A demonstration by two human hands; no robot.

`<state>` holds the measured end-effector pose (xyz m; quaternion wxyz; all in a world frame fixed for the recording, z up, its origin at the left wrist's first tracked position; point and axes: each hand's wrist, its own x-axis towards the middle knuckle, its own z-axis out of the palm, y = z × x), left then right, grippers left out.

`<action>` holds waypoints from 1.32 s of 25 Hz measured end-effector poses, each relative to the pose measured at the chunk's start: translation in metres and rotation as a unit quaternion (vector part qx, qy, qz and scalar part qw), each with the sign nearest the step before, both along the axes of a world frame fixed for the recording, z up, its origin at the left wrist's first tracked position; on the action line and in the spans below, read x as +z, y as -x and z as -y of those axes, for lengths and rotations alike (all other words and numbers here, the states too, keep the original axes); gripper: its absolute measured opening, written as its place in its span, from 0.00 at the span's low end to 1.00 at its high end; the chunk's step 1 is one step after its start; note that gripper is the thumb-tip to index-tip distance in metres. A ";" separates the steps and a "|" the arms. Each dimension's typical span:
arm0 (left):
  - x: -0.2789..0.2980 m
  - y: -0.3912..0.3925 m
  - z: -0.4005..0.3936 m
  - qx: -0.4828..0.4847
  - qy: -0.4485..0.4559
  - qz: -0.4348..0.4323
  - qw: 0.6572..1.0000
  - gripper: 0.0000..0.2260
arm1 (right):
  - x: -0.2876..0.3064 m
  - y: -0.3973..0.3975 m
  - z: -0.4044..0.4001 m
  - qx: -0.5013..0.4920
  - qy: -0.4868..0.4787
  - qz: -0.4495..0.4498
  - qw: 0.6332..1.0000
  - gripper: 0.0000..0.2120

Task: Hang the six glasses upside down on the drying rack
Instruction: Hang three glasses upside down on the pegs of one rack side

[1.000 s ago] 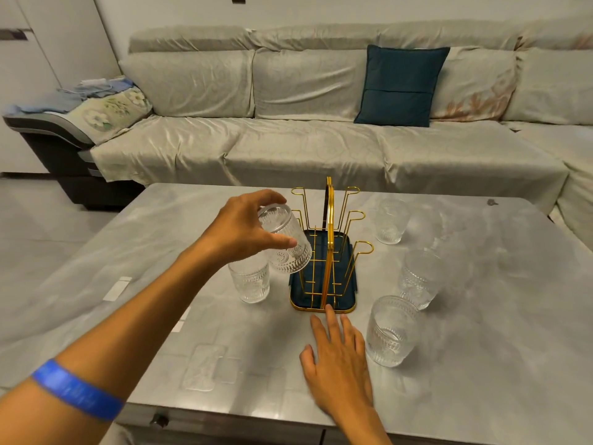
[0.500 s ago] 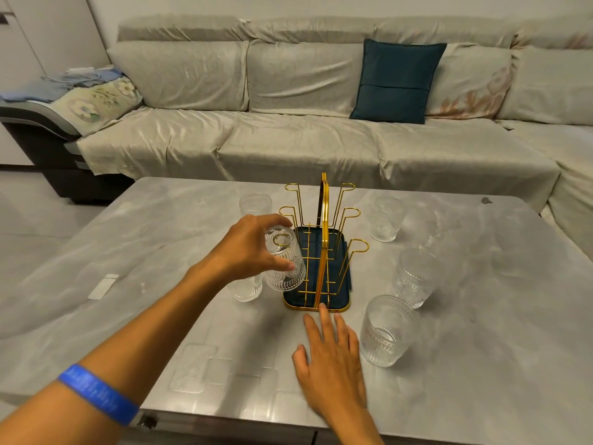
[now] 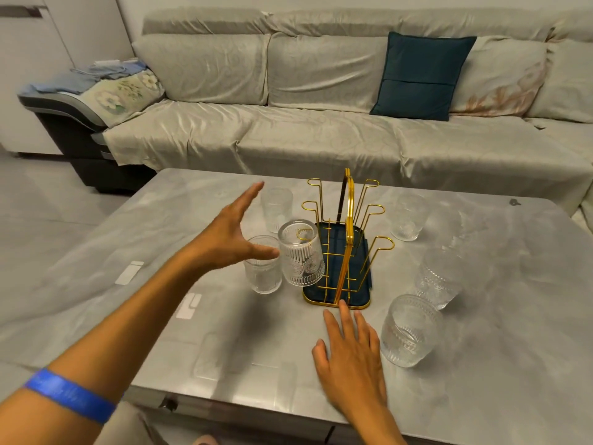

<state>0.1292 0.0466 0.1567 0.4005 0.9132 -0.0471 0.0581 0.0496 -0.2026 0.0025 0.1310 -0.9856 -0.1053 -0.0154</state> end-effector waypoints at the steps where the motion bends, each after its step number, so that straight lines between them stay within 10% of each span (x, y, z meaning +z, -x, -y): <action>1: -0.013 0.008 -0.009 0.050 0.062 -0.007 0.997 0.54 | 0.000 0.001 0.000 -0.001 0.003 0.000 1.000 0.30; 10: -0.127 0.015 0.022 0.154 0.090 -0.062 0.982 0.65 | 0.002 0.001 -0.002 -0.004 0.008 0.001 1.000 0.29; 17: -0.135 0.009 0.008 0.178 0.136 -0.040 0.974 0.36 | 0.000 -0.001 -0.002 -0.006 0.022 -0.005 1.000 0.30; 33: 0.047 -0.005 -0.033 0.158 0.121 0.152 0.968 0.33 | 0.002 -0.003 -0.003 -0.007 0.027 -0.023 0.999 0.31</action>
